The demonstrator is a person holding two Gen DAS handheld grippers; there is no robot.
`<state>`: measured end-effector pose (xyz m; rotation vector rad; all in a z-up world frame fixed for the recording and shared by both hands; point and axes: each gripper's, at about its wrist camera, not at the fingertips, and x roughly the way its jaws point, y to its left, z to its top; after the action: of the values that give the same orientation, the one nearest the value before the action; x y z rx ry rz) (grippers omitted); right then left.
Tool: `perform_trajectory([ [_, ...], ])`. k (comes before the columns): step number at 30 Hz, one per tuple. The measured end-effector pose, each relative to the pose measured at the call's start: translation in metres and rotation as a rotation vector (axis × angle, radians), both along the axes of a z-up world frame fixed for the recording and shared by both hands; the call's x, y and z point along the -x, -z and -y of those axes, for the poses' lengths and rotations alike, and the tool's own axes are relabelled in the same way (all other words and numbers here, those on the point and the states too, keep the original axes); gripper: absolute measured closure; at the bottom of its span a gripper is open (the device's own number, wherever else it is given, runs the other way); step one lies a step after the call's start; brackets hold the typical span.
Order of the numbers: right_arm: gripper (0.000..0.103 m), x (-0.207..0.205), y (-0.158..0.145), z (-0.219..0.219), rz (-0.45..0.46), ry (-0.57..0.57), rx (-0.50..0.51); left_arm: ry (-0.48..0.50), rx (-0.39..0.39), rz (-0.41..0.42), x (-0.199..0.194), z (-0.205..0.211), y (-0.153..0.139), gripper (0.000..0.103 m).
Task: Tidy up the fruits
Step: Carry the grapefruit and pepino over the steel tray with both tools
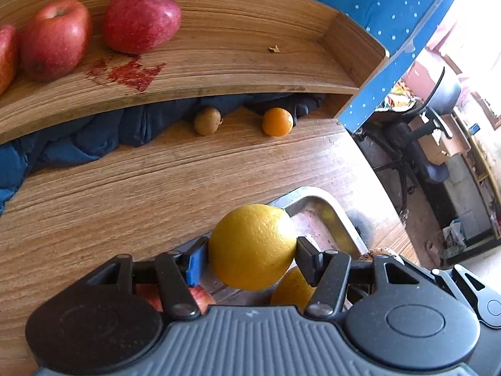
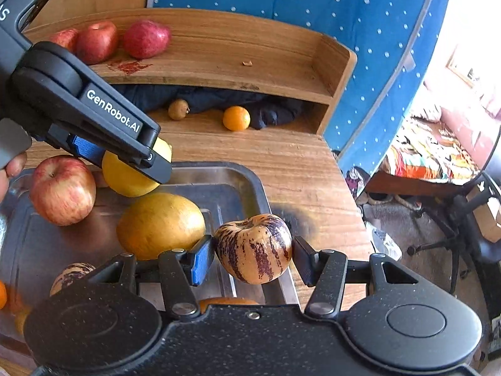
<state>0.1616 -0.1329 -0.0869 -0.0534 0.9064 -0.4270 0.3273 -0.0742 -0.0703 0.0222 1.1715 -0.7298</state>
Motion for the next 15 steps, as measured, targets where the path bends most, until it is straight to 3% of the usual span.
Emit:
perform_trajectory([
  [15,0.047,0.0005,0.0096,0.0001,-0.016,-0.014,-0.017,0.013,-0.031,0.011,0.0054,0.0057,0.0007,0.04],
])
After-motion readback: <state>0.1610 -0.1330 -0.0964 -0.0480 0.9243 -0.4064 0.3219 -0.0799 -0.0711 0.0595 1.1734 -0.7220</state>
